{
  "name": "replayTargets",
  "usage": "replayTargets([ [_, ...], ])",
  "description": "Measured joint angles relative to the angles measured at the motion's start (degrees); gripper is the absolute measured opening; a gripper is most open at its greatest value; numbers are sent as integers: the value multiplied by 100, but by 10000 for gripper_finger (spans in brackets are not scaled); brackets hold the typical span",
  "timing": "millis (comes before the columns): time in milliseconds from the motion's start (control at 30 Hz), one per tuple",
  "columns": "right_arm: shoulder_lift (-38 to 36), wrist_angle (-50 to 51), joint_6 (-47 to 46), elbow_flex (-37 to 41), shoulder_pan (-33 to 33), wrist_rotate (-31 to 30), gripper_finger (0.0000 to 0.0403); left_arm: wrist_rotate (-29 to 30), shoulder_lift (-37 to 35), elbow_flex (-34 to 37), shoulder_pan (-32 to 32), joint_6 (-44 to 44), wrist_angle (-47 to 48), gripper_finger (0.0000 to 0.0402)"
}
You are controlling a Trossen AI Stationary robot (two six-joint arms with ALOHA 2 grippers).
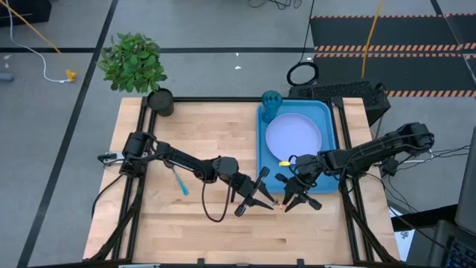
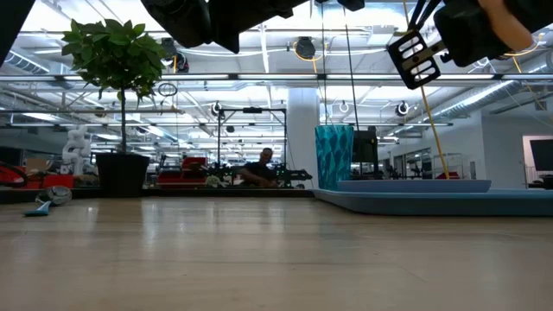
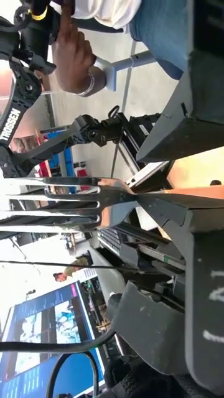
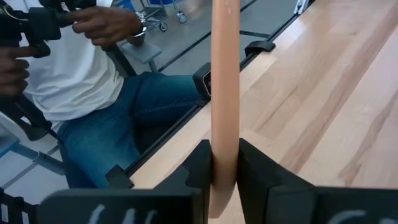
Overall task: Pick and place plate/cup/fork/spoon on tray
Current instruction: Put the brown fork on the blue table tray under the purple plate
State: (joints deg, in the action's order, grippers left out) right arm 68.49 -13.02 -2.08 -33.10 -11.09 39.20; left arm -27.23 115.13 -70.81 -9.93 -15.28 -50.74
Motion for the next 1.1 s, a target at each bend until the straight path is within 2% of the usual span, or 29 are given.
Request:
replayTargets([
  [167, 281, -157, 26, 0, 7, 12, 37, 366, 0, -7, -2, 220, 15, 93],
  [367, 714, -692, -89, -2, 82, 268, 37, 370, 0, -35, 11, 336, 108, 93],
  [1100, 688, -771, -289, 0, 212, 282, 38, 279, 0, -52, 20, 384, 218, 93],
])
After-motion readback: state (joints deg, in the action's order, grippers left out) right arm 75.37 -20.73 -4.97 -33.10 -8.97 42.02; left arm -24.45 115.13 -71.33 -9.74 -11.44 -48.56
